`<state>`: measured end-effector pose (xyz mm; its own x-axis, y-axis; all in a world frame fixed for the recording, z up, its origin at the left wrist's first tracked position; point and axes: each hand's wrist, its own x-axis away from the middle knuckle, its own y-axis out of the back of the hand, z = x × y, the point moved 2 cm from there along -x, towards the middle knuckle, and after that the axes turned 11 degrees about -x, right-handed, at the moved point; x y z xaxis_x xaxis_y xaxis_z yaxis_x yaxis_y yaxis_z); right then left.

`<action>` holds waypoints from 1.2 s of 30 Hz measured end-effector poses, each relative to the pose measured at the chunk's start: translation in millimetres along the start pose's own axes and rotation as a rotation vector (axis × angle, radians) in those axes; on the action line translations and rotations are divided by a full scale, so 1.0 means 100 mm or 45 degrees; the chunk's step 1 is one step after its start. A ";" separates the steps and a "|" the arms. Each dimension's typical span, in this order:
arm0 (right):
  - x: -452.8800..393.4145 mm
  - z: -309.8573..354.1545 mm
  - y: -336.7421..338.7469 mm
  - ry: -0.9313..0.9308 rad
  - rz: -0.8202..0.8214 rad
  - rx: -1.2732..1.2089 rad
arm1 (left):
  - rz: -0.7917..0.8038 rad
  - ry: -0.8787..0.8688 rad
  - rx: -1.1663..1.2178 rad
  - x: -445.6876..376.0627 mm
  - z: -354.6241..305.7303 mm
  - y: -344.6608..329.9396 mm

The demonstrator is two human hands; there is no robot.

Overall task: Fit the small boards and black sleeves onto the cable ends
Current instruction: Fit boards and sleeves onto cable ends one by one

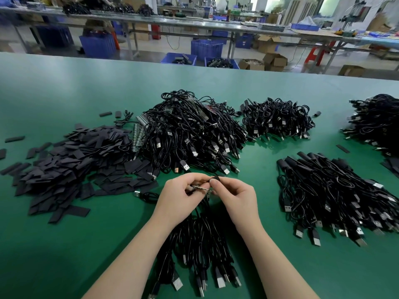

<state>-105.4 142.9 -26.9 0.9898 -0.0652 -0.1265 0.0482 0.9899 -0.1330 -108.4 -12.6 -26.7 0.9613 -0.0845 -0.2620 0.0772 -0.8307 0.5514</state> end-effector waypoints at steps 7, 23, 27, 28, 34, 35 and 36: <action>-0.01 -0.02 0.03 -0.012 -0.056 -0.018 | 0.030 0.020 -0.012 0.00 0.03 0.00; -0.02 -0.02 0.04 -0.046 -0.036 -0.094 | 0.027 -0.009 -0.088 -0.01 0.05 0.00; -0.04 -0.04 0.09 -0.091 -0.098 -0.182 | 0.026 -0.045 -0.085 0.01 0.02 0.04; -0.04 -0.04 0.09 -0.098 -0.110 -0.202 | 0.020 -0.061 -0.089 0.01 0.00 0.05; -0.05 -0.05 0.11 -0.140 -0.164 -0.299 | -0.051 -0.074 -0.264 0.02 0.01 0.10; -0.06 -0.05 0.11 -0.146 -0.169 -0.310 | -0.068 -0.067 -0.268 0.01 0.02 0.10; -0.06 -0.05 0.11 -0.150 -0.175 -0.320 | -0.076 -0.063 -0.268 0.00 0.02 0.10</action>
<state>-111.2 153.3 -32.8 0.9857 -0.1669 0.0228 0.1629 0.9098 -0.3818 -107.8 -22.1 -23.2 0.9395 -0.0699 -0.3353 0.1922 -0.7025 0.6852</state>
